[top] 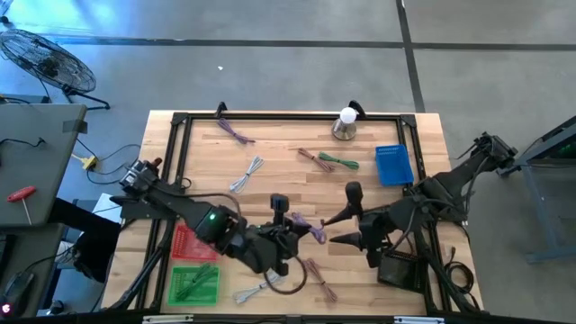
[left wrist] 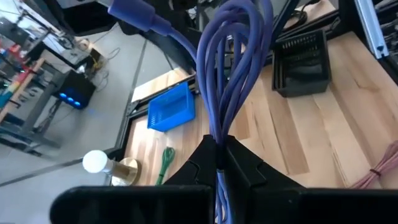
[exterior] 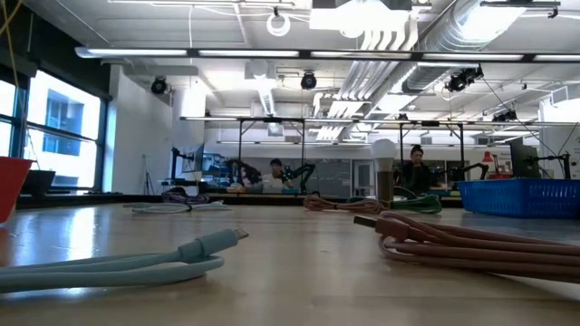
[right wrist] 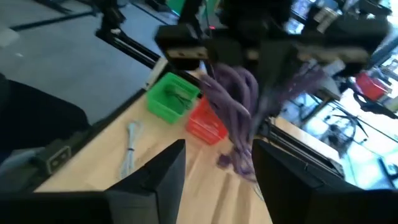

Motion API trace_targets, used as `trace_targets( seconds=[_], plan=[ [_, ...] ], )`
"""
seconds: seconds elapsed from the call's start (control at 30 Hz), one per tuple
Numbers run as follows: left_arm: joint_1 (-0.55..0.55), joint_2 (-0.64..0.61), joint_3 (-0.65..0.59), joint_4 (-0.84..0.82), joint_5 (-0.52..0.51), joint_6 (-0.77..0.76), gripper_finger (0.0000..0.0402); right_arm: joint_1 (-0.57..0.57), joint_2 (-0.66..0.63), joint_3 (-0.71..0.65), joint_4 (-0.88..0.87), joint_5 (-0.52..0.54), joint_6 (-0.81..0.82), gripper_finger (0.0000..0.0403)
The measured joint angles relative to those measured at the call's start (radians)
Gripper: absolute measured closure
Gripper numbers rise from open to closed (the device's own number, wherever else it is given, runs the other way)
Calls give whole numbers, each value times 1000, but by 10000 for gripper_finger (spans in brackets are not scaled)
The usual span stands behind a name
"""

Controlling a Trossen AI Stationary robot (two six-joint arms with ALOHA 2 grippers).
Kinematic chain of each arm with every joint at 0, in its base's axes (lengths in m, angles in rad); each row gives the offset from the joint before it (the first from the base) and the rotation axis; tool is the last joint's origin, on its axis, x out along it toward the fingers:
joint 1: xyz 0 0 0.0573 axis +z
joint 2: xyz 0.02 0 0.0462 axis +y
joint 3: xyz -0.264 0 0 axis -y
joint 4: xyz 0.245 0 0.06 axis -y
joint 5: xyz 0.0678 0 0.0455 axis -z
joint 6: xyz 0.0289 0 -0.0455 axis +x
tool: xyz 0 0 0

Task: Pick & Place USB Port
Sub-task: Put the bottom purple charger cable into the black bin

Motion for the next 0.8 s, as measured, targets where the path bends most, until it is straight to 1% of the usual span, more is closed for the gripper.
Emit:
trace_targets(
  seconds=[0.07,0.27,0.4,0.5,0.57,0.63,0.7,0.8],
  plan=[
    [21,5,0,13,27,5,398,-9,0,0,9,-27,-2,230],
    [61,19,0,66,118,48,398,-35,0,0,14,-65,-21,230],
    [72,24,0,68,130,64,398,-46,1,0,14,-96,-22,230],
    [70,30,0,86,128,79,398,-48,0,0,13,-111,-22,238],
    [70,32,0,89,133,86,398,-48,1,0,7,-112,-22,252],
    [70,32,0,93,147,87,398,-47,1,0,6,-111,-25,275],
    [70,32,0,96,148,88,398,-47,0,0,3,-111,-29,306],
    [70,32,0,91,156,97,397,-47,0,0,-1,-111,-37,367]
  ],
)
